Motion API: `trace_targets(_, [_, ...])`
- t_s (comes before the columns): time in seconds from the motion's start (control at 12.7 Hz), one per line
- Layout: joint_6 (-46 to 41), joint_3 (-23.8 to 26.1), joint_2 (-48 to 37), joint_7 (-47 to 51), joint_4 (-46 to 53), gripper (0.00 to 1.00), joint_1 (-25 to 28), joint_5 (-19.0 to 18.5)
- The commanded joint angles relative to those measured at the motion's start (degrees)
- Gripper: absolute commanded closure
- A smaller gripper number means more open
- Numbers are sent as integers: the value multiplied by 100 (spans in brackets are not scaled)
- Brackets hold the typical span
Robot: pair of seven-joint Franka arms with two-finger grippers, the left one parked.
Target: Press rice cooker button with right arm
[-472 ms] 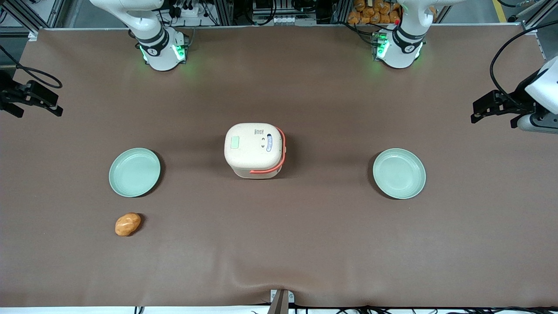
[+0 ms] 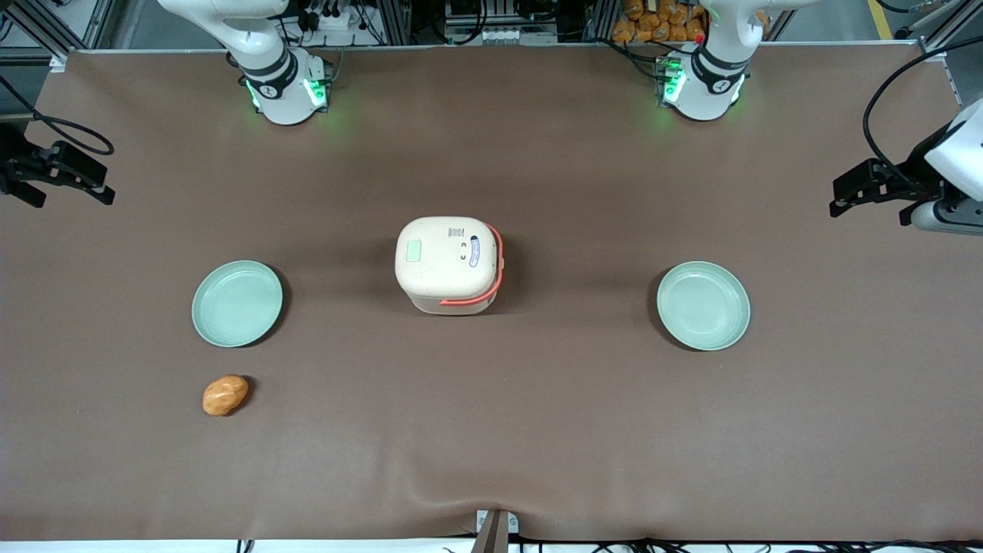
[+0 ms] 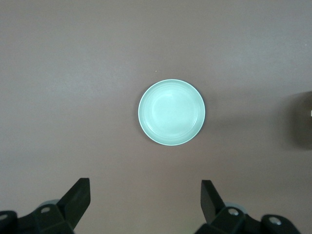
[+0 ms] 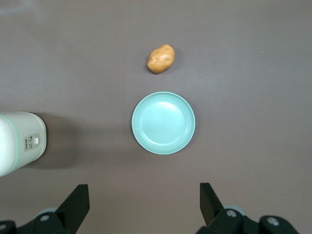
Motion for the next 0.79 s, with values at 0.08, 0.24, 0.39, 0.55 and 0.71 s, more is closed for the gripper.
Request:
trace_targets(0.08, [-44,-30,-8,-47,67,0,9,210])
trace_targets(0.24, [-45,-21,-8,-38,67,0,44,227])
trace_targets(0.39, [-36,-4,1,23,85,0,271,385])
trace_targets(0.55, [8,-4,298,364,94,50,824,377])
trace_targets(0.71, [191,5,755,1171,155,85,1393,377])
